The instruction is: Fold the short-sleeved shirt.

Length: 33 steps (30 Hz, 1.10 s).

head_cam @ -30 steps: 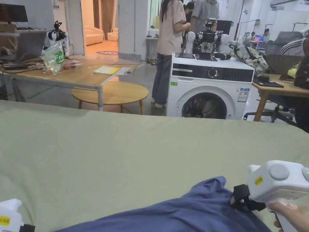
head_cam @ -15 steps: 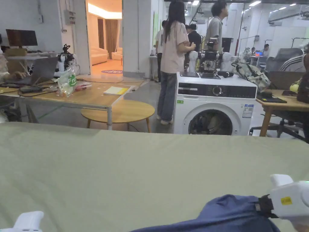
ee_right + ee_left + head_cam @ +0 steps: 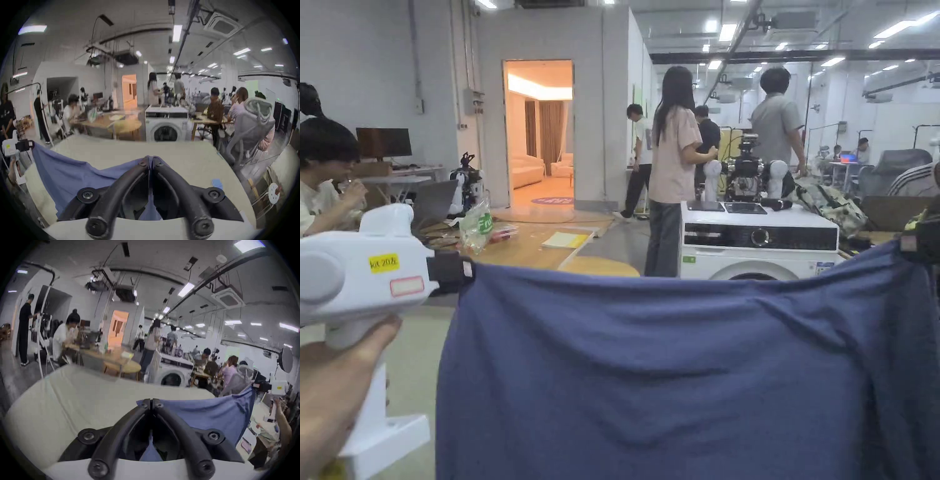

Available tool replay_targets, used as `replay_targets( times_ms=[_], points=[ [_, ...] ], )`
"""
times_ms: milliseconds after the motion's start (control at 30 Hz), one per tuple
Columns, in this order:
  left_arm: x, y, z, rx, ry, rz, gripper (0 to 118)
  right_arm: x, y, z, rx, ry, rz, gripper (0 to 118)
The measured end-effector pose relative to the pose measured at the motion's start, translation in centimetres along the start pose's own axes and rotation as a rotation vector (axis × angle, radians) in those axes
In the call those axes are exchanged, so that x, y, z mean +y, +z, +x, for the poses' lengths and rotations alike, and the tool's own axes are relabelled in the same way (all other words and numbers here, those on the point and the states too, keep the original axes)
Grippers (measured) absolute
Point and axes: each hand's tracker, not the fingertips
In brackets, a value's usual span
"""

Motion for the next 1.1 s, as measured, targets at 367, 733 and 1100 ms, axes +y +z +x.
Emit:
replay_targets(
  times_ms=[367, 733, 1100],
  points=[
    [12.9, -4.9, 2.1, 0.111, -0.105, 0.170, 0, 13.5, -2.9, -2.5, -0.111, 0.016, 0.170, 0],
    [14.5, -9.5, 2.6, 0.129, -0.157, 0.184, 0, 17.1, -7.6, -2.3, -0.147, 0.016, 0.201, 0],
    [1.7, -12.5, -1.1, 0.109, -0.081, -0.029, 0, 1.9, -13.9, -0.4, -0.106, -0.042, -0.006, 0]
  ],
)
